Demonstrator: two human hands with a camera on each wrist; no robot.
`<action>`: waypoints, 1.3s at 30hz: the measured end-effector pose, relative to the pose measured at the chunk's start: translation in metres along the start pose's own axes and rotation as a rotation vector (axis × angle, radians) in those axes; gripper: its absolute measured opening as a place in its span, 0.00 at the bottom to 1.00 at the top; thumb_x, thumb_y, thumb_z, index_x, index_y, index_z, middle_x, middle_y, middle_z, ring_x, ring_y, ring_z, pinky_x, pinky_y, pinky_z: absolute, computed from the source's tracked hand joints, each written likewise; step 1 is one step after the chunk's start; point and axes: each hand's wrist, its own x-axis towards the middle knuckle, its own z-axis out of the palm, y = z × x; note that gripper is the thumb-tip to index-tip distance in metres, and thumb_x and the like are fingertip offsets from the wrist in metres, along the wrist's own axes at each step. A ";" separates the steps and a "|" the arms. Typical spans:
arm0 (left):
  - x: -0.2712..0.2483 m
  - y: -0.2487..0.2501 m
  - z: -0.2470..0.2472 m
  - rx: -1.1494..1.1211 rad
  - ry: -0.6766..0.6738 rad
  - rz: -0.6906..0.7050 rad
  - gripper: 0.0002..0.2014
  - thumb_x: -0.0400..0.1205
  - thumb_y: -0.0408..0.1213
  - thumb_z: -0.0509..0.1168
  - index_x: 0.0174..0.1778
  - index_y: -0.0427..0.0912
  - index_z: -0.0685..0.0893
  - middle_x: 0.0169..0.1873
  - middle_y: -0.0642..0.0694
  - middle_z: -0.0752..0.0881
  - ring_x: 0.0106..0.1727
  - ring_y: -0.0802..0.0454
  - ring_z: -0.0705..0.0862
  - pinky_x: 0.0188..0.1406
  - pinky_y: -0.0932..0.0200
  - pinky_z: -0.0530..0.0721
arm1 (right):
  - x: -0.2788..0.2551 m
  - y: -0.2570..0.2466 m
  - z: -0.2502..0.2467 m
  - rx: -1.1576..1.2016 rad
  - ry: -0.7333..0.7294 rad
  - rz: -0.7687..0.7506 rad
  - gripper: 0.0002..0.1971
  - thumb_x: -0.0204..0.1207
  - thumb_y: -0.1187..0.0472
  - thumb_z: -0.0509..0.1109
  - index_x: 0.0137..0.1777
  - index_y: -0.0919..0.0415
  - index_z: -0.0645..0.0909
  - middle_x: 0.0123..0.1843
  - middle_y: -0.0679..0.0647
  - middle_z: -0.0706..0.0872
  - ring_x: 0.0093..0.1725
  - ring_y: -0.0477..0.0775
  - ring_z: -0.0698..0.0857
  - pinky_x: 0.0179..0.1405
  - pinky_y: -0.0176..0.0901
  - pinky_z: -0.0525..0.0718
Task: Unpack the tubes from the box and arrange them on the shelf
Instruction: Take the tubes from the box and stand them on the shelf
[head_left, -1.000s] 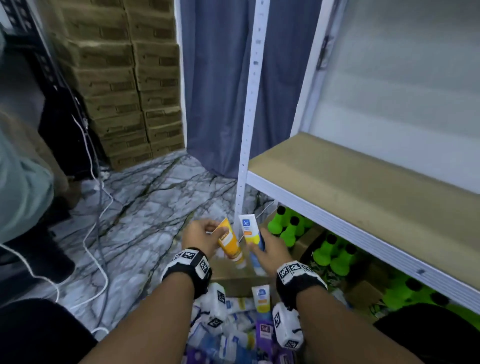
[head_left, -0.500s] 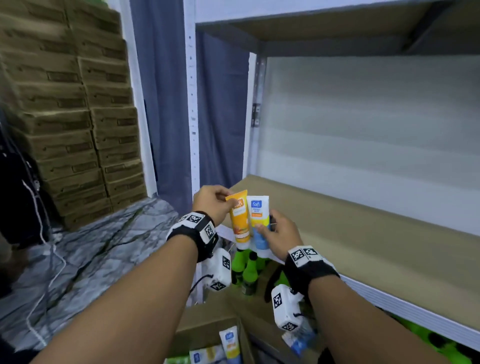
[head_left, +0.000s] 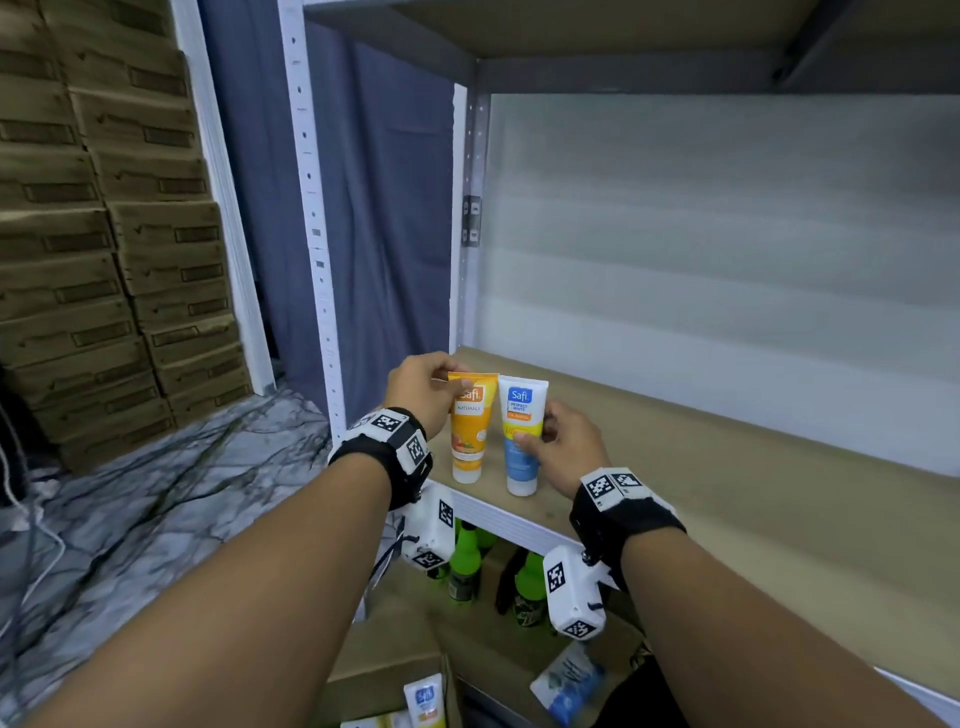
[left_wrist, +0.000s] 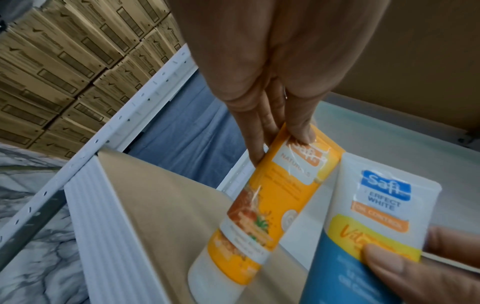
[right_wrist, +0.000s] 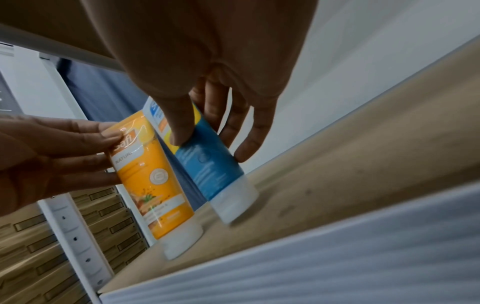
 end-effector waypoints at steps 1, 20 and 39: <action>0.000 -0.003 0.001 -0.007 0.000 0.008 0.04 0.76 0.35 0.74 0.44 0.48 0.89 0.40 0.49 0.89 0.45 0.49 0.90 0.48 0.46 0.90 | 0.001 0.001 0.001 0.008 0.001 0.004 0.15 0.72 0.63 0.77 0.58 0.57 0.83 0.51 0.52 0.90 0.50 0.50 0.88 0.55 0.47 0.86; -0.001 -0.041 0.015 0.267 -0.249 -0.001 0.23 0.68 0.31 0.80 0.57 0.47 0.83 0.47 0.51 0.88 0.46 0.56 0.87 0.55 0.53 0.87 | 0.015 0.005 0.001 -0.084 0.025 0.096 0.20 0.58 0.67 0.85 0.51 0.58 0.86 0.45 0.51 0.90 0.43 0.48 0.88 0.45 0.37 0.84; 0.167 -0.068 0.073 0.586 -0.276 -0.065 0.24 0.75 0.38 0.73 0.65 0.43 0.75 0.59 0.40 0.83 0.58 0.40 0.85 0.61 0.45 0.84 | 0.184 0.035 0.034 -0.301 0.052 0.152 0.22 0.60 0.63 0.84 0.55 0.58 0.85 0.53 0.53 0.90 0.52 0.53 0.88 0.48 0.36 0.79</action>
